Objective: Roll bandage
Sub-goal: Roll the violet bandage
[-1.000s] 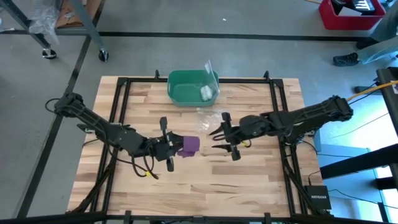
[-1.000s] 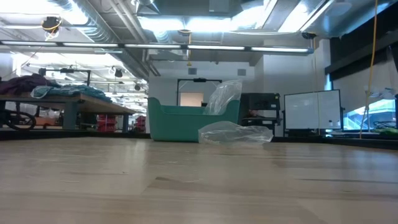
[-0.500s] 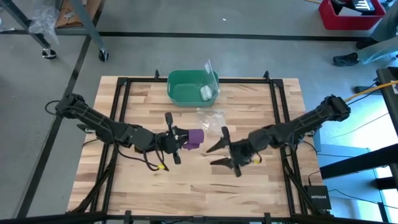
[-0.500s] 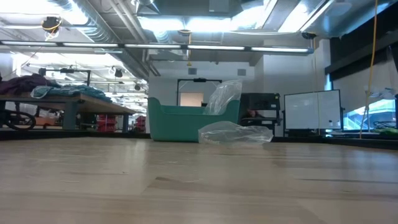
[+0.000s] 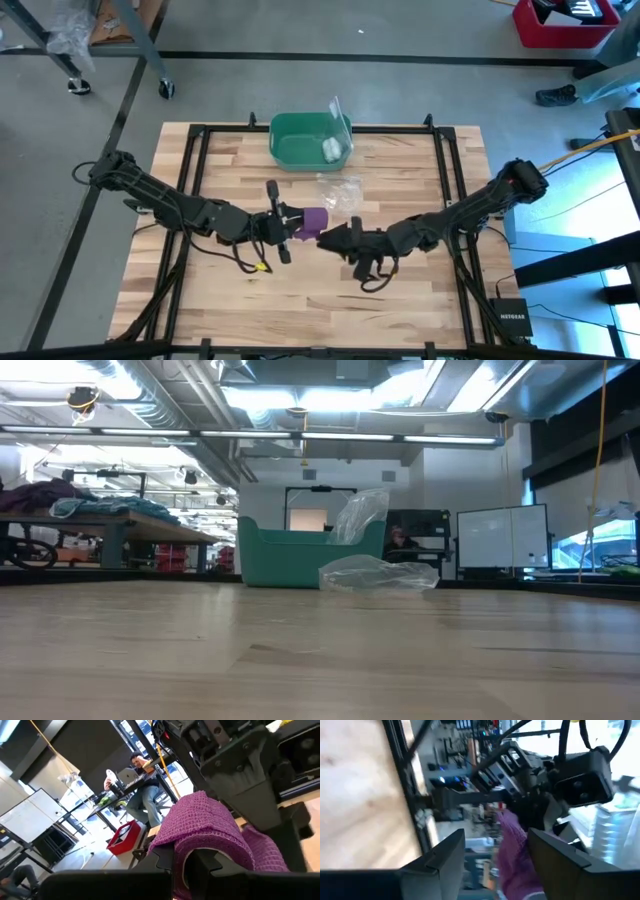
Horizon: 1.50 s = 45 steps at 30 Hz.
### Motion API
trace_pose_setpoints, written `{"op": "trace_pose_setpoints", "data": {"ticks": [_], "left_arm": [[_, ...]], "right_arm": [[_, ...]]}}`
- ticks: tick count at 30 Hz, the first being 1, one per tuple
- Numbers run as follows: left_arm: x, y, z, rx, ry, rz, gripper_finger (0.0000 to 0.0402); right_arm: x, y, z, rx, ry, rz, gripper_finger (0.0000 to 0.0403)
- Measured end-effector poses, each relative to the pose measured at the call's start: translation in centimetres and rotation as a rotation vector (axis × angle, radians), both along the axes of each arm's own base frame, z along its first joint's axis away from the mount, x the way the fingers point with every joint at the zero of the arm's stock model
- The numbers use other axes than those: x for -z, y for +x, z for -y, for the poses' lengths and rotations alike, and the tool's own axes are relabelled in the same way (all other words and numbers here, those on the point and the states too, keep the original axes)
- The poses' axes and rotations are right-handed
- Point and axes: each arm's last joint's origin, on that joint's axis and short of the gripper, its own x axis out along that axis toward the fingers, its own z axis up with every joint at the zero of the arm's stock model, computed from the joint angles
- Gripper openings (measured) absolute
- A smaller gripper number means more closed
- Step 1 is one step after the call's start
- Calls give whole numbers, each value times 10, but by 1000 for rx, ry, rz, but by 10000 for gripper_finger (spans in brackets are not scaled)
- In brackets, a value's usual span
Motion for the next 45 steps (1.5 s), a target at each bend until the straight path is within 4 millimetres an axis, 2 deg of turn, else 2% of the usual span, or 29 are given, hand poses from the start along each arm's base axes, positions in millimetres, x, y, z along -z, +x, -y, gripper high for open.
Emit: {"op": "trace_pose_setpoints", "data": {"ticks": [4, 7, 10, 14, 15, 20, 24, 28, 32, 36, 42, 45], "left_arm": [[0, 0, 0, 0, -8, 3, 15], [0, 0, 0, -1, -17, 5, 15], [0, 0, 0, -1, -18, 6, 15], [0, 0, 0, -5, -23, 6, 15], [0, 0, 0, -1, -33, 14, 15], [-12, -4, 10, 33, -82, 82, 15], [-22, -9, 20, 78, -141, 113, 15], [-21, -11, 28, 175, -168, 65, 15], [-24, -12, 29, 248, -216, 8, 15], [-18, -15, 28, 224, -231, -125, 15], [-12, -14, 17, 133, -214, -172, 15], [-13, -13, 13, 42, -157, -156, 15]], "right_arm": [[3, 4, -2, 8, -97, 16, 210], [4, 4, 0, 36, -115, 15, 182], [2, 7, 5, 23, -103, 33, 128], [-2, 9, 10, -16, 34, 63, 31], [0, 9, 9, -8, 41, 41, 17], [17, 2, -4, 15, 36, -114, 21], [24, -2, -4, 193, 5, -171, 6], [21, -2, 8, 374, 26, -141, 19], [21, 3, 24, 479, 327, -58, 39], [18, 4, 38, 618, 449, 30, 92], [-6, -8, 42, 520, 581, 88, 193], [-15, -18, 35, 365, 631, 26, 228]]}}
